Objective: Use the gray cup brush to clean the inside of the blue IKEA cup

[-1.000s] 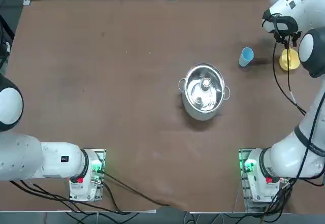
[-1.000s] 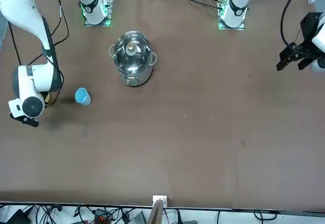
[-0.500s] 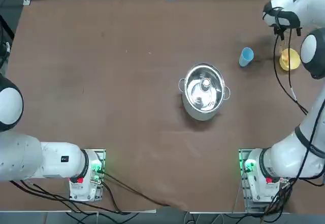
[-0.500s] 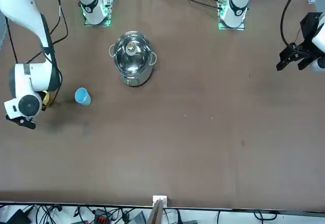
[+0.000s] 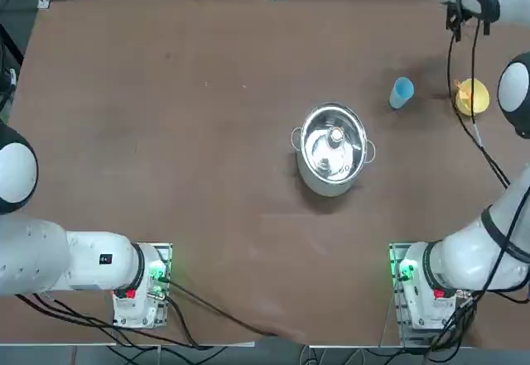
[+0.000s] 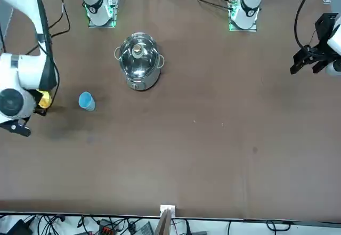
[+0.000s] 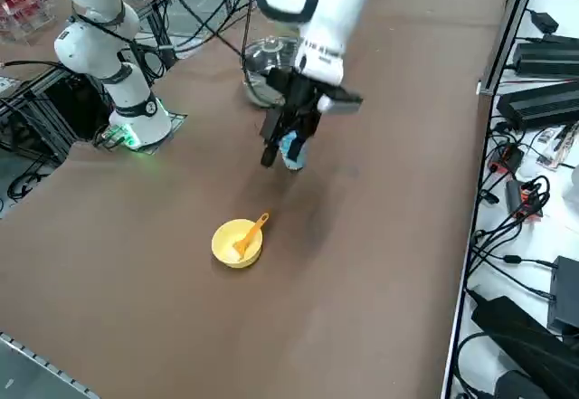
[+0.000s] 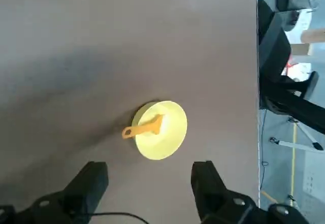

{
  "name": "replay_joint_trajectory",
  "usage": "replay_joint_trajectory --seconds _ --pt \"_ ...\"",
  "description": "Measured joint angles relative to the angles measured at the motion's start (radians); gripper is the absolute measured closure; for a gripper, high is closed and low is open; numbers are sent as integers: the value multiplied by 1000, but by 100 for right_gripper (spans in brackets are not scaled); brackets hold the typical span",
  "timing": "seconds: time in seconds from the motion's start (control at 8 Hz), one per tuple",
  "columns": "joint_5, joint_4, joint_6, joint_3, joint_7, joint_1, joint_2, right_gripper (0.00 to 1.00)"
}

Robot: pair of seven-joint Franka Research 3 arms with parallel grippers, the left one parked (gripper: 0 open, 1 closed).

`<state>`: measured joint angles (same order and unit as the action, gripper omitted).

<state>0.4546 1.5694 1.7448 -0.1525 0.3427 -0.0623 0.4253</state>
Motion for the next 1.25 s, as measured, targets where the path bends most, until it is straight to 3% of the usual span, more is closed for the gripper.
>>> replay_joint_trajectory --seconds 0.38,0.75,1.25 --pt "-185 -166 -133 -7 -182 6 -24 0" --pt "-378 -215 -171 -10 -293 25 -94 0" --pt "-446 -229 -244 1 -315 4 -193 0"
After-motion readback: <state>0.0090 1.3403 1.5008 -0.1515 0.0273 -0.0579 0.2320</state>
